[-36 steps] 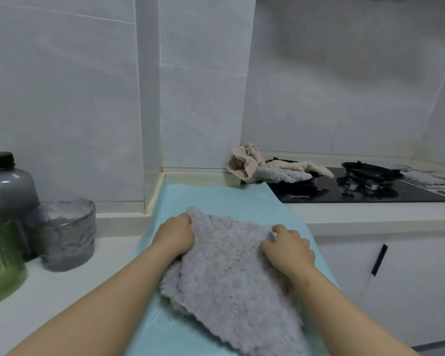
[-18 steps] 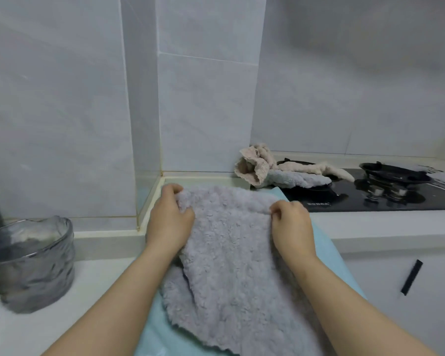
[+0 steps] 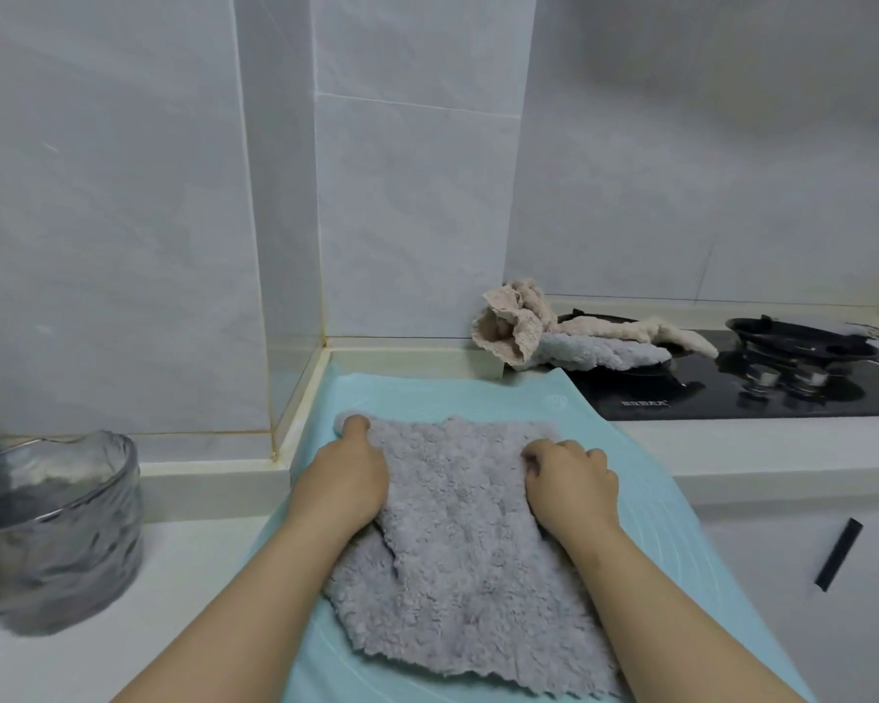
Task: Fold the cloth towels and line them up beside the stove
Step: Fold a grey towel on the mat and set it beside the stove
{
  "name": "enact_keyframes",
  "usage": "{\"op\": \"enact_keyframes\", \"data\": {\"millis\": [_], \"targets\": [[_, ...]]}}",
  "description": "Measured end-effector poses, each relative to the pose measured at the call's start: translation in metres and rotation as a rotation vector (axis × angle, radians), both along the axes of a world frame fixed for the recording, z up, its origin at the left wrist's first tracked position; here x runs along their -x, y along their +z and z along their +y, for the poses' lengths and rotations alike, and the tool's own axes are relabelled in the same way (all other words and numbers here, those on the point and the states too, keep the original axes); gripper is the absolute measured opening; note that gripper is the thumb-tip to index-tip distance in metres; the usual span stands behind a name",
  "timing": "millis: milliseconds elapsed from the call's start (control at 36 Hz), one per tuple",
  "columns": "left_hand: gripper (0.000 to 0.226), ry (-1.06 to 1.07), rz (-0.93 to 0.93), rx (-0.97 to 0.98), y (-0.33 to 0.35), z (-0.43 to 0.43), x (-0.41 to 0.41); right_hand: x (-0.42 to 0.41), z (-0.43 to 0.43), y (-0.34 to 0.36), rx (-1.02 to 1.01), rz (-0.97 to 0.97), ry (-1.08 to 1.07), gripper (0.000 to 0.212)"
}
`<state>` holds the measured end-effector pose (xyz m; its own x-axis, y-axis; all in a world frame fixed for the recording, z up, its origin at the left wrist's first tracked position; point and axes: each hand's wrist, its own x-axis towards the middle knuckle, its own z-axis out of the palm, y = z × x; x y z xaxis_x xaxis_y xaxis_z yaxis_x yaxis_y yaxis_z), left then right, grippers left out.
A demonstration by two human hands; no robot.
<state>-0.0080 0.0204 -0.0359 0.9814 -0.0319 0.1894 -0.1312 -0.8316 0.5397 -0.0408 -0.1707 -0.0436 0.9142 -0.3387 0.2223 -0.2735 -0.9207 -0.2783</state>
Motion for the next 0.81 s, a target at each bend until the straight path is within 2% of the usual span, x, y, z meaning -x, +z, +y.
{"op": "enact_keyframes", "data": {"millis": [111,250,333,417,472,583,639,722,806], "targets": [[0.048,-0.133,0.026,0.018,-0.001,-0.005,0.004,-0.008,-0.001,-0.002,-0.051,-0.048,0.072,0.039],[0.046,-0.096,-0.210,0.063,0.000,-0.006,0.007,-0.009,-0.010,0.007,-0.105,-0.302,0.081,0.036],[0.046,-0.128,-0.236,0.065,0.001,-0.010,0.011,-0.003,-0.023,0.012,-0.077,-0.418,-0.014,0.032],[0.036,-0.041,-0.143,0.111,0.000,-0.011,0.010,0.003,-0.033,0.008,-0.005,-0.209,-0.110,0.033],[0.031,0.021,-0.122,0.025,-0.003,-0.009,0.007,0.006,-0.034,0.006,0.010,-0.056,-0.129,0.036],[0.031,0.012,-0.023,-0.225,-0.004,-0.007,0.009,0.007,-0.028,0.008,-0.021,-0.001,-0.100,0.038],[0.030,-0.010,0.008,-0.224,-0.005,-0.007,0.010,0.006,-0.023,0.008,-0.027,0.048,-0.053,0.038],[0.026,0.038,-0.087,-0.099,-0.002,-0.003,0.007,0.007,-0.019,0.007,-0.024,0.097,0.004,0.040],[0.025,0.141,-0.201,-0.083,0.004,0.004,0.011,0.009,-0.020,0.008,-0.033,0.093,0.026,0.039]]}}
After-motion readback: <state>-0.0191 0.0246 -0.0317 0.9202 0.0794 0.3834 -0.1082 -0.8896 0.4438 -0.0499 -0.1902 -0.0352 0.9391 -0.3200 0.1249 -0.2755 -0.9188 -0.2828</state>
